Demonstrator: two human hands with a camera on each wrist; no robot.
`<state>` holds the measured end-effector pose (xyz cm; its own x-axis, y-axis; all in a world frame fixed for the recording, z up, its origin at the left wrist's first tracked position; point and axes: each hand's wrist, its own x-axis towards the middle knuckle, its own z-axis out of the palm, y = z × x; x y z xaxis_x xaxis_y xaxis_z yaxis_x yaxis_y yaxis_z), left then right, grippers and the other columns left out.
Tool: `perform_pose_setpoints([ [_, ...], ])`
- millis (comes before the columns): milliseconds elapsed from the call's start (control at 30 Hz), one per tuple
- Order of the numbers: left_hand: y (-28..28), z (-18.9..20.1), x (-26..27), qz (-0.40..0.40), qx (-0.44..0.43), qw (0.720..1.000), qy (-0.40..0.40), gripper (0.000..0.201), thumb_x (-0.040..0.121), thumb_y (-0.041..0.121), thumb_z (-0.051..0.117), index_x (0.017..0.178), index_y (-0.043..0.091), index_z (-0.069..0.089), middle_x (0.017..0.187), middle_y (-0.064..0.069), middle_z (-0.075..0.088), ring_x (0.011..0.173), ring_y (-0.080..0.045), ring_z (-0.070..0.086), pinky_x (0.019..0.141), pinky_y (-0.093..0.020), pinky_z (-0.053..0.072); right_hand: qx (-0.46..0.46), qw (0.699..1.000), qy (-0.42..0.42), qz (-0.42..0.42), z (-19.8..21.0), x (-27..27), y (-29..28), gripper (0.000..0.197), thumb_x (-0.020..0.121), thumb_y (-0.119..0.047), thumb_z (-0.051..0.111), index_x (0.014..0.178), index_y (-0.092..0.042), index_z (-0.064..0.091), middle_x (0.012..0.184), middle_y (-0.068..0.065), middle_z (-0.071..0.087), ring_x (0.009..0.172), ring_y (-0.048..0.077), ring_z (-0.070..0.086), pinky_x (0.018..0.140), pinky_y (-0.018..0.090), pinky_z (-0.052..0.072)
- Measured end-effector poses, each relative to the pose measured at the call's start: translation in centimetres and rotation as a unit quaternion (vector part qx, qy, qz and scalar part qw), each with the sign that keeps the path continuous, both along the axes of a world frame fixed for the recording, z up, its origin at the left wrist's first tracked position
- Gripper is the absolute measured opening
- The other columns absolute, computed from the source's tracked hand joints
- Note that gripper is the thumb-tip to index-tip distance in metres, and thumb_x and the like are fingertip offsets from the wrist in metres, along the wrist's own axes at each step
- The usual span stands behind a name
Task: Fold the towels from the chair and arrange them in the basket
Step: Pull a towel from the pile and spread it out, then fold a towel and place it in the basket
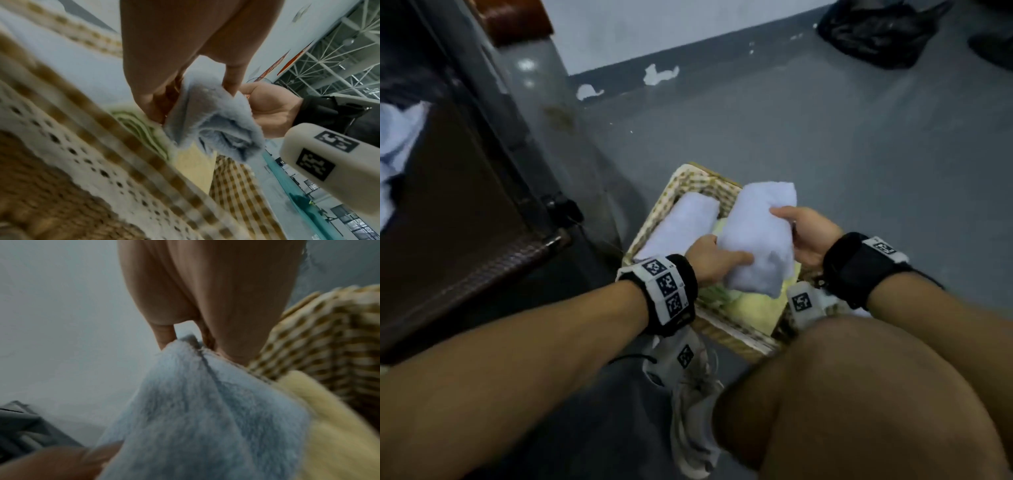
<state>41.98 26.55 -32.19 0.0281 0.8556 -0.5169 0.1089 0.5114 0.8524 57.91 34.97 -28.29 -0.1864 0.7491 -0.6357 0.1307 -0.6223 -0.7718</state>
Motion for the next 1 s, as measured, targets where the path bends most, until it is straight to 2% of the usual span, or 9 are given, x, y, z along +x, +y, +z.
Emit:
perform_pose_setpoints([
  [167, 0.9, -3.8, 4.5, -0.068, -0.094, 0.991, 0.073, 0.038, 0.086, 0.027, 0.066, 0.114, 0.002, 0.062, 0.116, -0.014, 0.063, 0.101, -0.033, 0.062, 0.082, -0.037, 0.051, -0.07, 0.991, -0.103, -0.053, -5.9, 4.1, -1.1, 0.049, 0.094, -0.023, 0.06, 0.138, -0.003, 0.051, 0.132, 0.02, 0.061, 0.116, 0.038, 0.061, 0.098, 0.049, 0.051],
  [333, 1.4, -5.3, 5.5, -0.152, -0.061, 0.954, 0.253, 0.029, 0.09, 0.021, 0.06, 0.111, 0.002, 0.066, 0.114, -0.015, 0.068, 0.106, -0.032, 0.064, 0.082, -0.033, 0.049, -0.09, 0.971, -0.214, -0.056, -9.8, 5.1, -0.6, 0.077, 0.084, -0.027, 0.076, 0.145, 0.002, 0.04, 0.143, 0.019, 0.051, 0.118, 0.041, 0.059, 0.088, 0.051, 0.055],
  [433, 1.7, -5.0, 5.4, -0.17, -0.064, 0.945, 0.271, 0.029, 0.09, 0.021, 0.06, 0.111, 0.002, 0.067, 0.11, -0.015, 0.068, 0.097, -0.028, 0.064, 0.08, -0.032, 0.047, -0.062, 0.961, -0.269, -0.025, -10.0, 4.2, 0.2, 0.074, 0.085, -0.033, 0.071, 0.143, 0.002, 0.04, 0.141, 0.018, 0.05, 0.121, 0.044, 0.055, 0.092, 0.053, 0.052],
  [533, 2.0, -4.1, 4.5, -0.168, -0.08, 0.955, 0.229, 0.028, 0.091, 0.027, 0.061, 0.104, 0.002, 0.064, 0.099, -0.015, 0.061, 0.089, -0.027, 0.057, 0.075, -0.033, 0.045, 0.01, 0.937, -0.347, 0.049, -7.7, 3.1, 1.0, 0.055, 0.088, -0.038, 0.064, 0.131, -0.004, 0.053, 0.13, 0.014, 0.056, 0.109, 0.037, 0.06, 0.091, 0.046, 0.052],
  [600, 2.3, -2.8, 3.3, -0.132, -0.078, 0.969, 0.194, 0.039, 0.089, 0.025, 0.063, 0.111, -0.007, 0.062, 0.097, -0.023, 0.06, 0.092, -0.033, 0.061, 0.073, -0.034, 0.046, 0.068, 0.906, -0.4, 0.122, -4.8, 2.0, 1.4, 0.035, 0.085, -0.042, 0.065, 0.093, -0.008, 0.058, 0.105, 0.011, 0.062, 0.081, 0.026, 0.061, 0.075, 0.037, 0.052],
  [667, 2.4, -0.9, 1.6, -0.106, -0.044, 0.979, 0.166, 0.041, 0.09, 0.02, 0.063, 0.116, -0.011, 0.06, 0.099, -0.029, 0.06, 0.096, -0.035, 0.065, 0.075, -0.035, 0.051, 0.118, 0.874, -0.432, 0.187, -1.9, 0.5, 1.5, 0.031, 0.087, -0.041, 0.062, 0.075, -0.013, 0.053, 0.084, 0.007, 0.057, 0.064, 0.018, 0.051, 0.062, 0.031, 0.044],
  [800, 1.7, 4.4, -4.0, -0.052, 0.021, 0.988, 0.145, 0.008, 0.089, 0.018, 0.066, 0.093, 0.012, 0.068, 0.108, -0.01, 0.072, 0.086, -0.02, 0.07, 0.071, -0.03, 0.055, 0.187, 0.836, -0.41, 0.312, 3.9, -4.7, 0.7, 0.032, 0.09, -0.039, 0.062, 0.094, -0.008, 0.069, 0.093, 0.005, 0.066, 0.078, 0.02, 0.06, 0.064, 0.027, 0.044],
  [900, 0.2, 8.7, -9.7, -0.042, 0.076, 0.975, 0.202, 0.011, 0.086, 0.021, 0.067, 0.092, 0.013, 0.072, 0.099, -0.004, 0.074, 0.093, -0.021, 0.072, 0.082, -0.033, 0.056, 0.221, 0.85, -0.304, 0.369, 7.9, -9.8, -0.2, 0.032, 0.094, -0.034, 0.061, 0.11, -0.008, 0.071, 0.108, 0.003, 0.074, 0.095, 0.018, 0.068, 0.081, 0.032, 0.053],
  [1000, -3.1, 12.9, -15.9, -0.018, 0.118, 0.95, 0.288, 0.007, 0.086, 0.027, 0.066, 0.085, 0.022, 0.071, 0.09, 0.002, 0.072, 0.096, -0.022, 0.069, 0.091, -0.035, 0.055, 0.261, 0.836, -0.239, 0.42, 11.3, -16.1, -1.9, 0.032, 0.097, -0.027, 0.06, 0.116, -0.002, 0.068, 0.112, 0.009, 0.074, 0.097, 0.024, 0.069, 0.08, 0.031, 0.052],
])
